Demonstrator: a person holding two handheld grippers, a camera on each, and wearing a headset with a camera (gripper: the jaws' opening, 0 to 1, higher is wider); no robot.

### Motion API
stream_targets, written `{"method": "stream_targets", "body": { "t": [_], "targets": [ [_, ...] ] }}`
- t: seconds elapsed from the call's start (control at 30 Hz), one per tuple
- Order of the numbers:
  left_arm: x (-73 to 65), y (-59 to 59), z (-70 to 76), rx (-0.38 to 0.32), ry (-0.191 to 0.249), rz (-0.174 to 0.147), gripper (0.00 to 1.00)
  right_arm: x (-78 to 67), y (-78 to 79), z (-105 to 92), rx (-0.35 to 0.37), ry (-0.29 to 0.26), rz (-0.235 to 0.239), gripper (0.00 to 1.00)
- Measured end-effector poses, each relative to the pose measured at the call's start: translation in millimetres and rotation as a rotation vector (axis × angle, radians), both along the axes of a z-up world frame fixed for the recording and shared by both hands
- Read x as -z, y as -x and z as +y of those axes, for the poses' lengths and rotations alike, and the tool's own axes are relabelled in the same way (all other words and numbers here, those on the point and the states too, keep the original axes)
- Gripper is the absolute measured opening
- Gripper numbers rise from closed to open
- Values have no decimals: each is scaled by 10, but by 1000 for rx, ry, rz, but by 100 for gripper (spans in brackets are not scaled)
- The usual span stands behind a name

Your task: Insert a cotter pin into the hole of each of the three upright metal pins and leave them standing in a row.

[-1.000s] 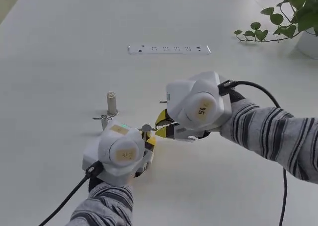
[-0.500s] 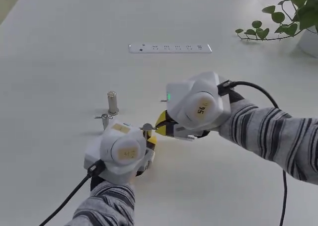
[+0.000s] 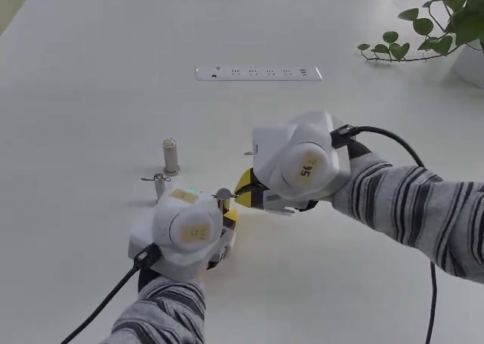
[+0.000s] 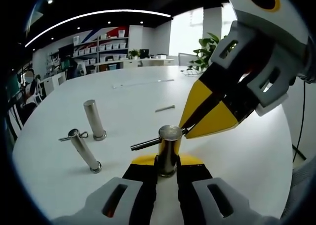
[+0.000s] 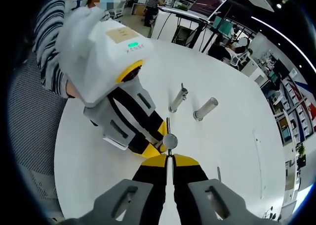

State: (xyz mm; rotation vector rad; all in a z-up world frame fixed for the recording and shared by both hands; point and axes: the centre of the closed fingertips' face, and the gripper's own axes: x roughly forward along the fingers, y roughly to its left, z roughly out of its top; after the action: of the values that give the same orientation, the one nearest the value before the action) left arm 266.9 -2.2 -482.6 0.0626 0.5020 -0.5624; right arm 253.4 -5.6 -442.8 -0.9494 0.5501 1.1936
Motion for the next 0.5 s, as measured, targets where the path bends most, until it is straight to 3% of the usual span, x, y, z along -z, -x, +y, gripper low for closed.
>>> {"method": "stream_targets", "body": {
  "t": [0.13,0.2,0.37,0.5],
  "targets": [
    [26,4,40,-10,-13,10,18,0,-8,8,7,-11,0,0],
    [26,17,44,4,-19,11,21,-2,-9,11,14,-18,6,6],
    [-43,63,72,46,-22,1,32,-31,18,82,61,-95,88,15],
    [-85,97,108,63,-7,3,38,-23,7,133,103,-138,141,16]
  ]
}}
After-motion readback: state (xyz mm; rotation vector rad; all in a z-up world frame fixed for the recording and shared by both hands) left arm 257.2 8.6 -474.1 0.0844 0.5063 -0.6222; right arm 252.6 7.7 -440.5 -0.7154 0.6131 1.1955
